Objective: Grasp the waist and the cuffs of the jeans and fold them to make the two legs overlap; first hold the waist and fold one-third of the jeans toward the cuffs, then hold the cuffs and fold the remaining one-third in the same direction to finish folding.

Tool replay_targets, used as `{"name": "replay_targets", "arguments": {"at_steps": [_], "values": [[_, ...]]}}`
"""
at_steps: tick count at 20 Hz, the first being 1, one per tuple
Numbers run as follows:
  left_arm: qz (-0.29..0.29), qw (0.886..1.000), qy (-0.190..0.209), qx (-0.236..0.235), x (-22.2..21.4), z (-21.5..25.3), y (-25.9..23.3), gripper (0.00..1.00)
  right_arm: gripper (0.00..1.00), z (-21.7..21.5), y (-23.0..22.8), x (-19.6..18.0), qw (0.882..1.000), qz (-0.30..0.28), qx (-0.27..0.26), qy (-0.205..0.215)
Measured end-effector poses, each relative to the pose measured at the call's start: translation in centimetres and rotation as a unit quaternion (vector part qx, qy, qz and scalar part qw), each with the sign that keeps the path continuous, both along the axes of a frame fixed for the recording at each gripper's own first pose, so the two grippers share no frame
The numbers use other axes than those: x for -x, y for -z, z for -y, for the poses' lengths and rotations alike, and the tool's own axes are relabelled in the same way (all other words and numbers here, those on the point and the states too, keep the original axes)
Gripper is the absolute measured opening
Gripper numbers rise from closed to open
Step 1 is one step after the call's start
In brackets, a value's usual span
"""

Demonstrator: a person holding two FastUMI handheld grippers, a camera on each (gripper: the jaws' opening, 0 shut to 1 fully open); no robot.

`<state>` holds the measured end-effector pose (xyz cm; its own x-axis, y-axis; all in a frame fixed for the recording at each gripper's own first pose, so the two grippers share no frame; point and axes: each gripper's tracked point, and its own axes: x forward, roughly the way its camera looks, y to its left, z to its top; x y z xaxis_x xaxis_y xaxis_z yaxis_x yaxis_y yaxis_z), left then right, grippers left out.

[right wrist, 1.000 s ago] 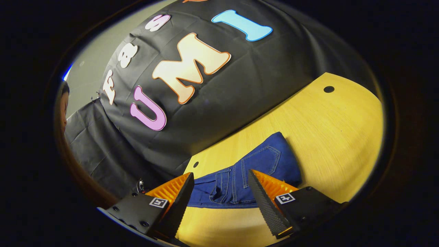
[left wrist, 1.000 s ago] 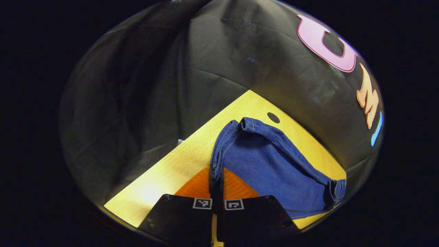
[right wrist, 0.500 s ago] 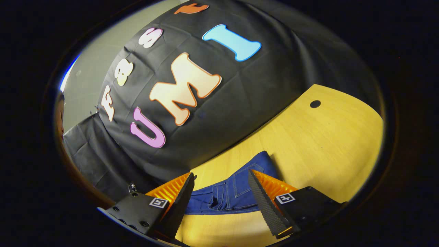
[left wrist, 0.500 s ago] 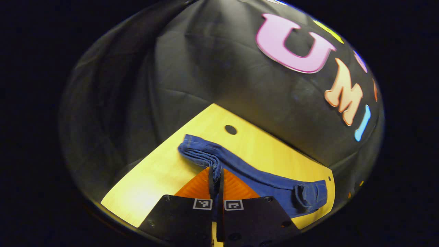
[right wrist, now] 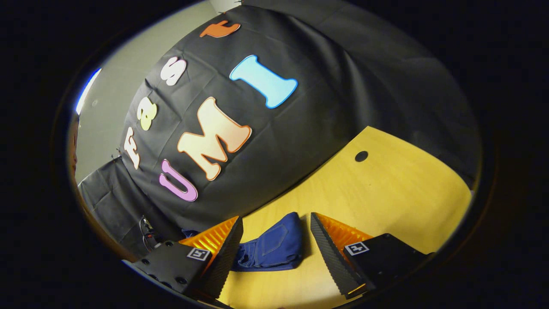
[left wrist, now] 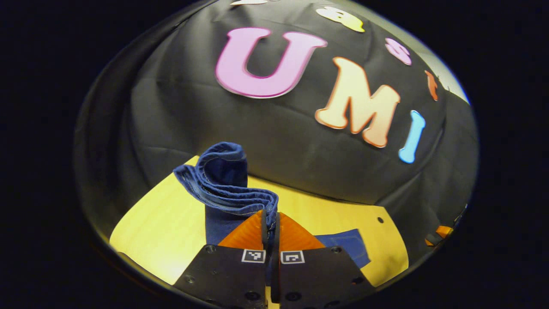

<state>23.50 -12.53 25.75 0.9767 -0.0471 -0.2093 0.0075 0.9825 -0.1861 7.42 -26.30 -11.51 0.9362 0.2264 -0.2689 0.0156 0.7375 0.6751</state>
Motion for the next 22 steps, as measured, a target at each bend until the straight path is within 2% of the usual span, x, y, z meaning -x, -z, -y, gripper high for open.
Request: {"name": "replay_targets", "arguments": {"at_steps": [4, 6, 8, 12, 13, 14, 16, 17, 18, 19, 20, 21, 22], "values": [[0.015, 0.997, 0.074, -0.019, -0.5, 11.1, -0.2, 0.00, 0.97, 3.1, 0.2, 0.5, 1.000, 0.002, 0.001, 0.003], [-0.004, 0.995, 0.101, -0.021, -1.1, 16.1, 2.3, 0.00, 0.97, 3.1, 0.1, 0.6, 1.000, 0.001, 0.003, 0.003], [-0.047, 0.991, 0.122, -0.029, -0.8, 20.3, 7.1, 0.00, 0.97, 3.2, 0.3, 1.1, 1.000, -0.002, 0.005, 0.000], [-0.131, 0.980, 0.114, -0.094, 0.4, 23.1, 17.2, 0.02, 0.98, 3.1, 2.0, 2.4, 1.000, -0.022, 0.000, -0.007], [-0.144, 0.976, 0.106, -0.123, 1.0, 23.1, 19.0, 0.00, 0.92, 3.0, 2.6, 2.5, 1.000, -0.028, -0.002, -0.008], [-0.150, 0.972, 0.101, -0.151, 1.1, 23.1, 20.1, 0.00, 0.98, 2.8, 3.1, 2.8, 0.999, -0.033, -0.002, -0.011], [-0.153, 0.962, 0.104, -0.201, 0.6, 22.8, 21.7, 0.02, 0.97, 2.3, 3.8, 3.5, 0.999, -0.040, -0.005, -0.018], [-0.155, 0.958, 0.112, -0.214, 0.5, 23.0, 22.4, 0.04, 0.97, 1.8, 4.0, 3.6, 0.999, -0.042, -0.007, -0.023], [-0.154, 0.957, 0.118, -0.218, 0.8, 23.5, 22.6, 0.11, 0.92, 1.4, 4.2, 3.7, 0.999, -0.045, -0.006, -0.029], [-0.149, 0.958, 0.114, -0.217, 1.0, 23.6, 22.2, 0.11, 0.97, 0.9, 4.4, 3.7, 0.998, -0.047, -0.003, -0.034], [-0.145, 0.960, 0.108, -0.213, 0.9, 23.6, 22.6, 0.34, 0.98, 0.4, 4.5, 3.8, 0.998, -0.048, -0.001, -0.041], [-0.144, 0.964, 0.104, -0.198, 1.0, 23.9, 22.7, 0.30, 0.98, -0.3, 4.4, 4.0, 0.998, -0.047, 0.001, -0.048], [-0.147, 0.968, 0.102, -0.178, 1.2, 24.2, 22.7, 0.40, 0.97, -1.0, 4.4, 4.0, 0.998, -0.047, 0.002, -0.052]]}}
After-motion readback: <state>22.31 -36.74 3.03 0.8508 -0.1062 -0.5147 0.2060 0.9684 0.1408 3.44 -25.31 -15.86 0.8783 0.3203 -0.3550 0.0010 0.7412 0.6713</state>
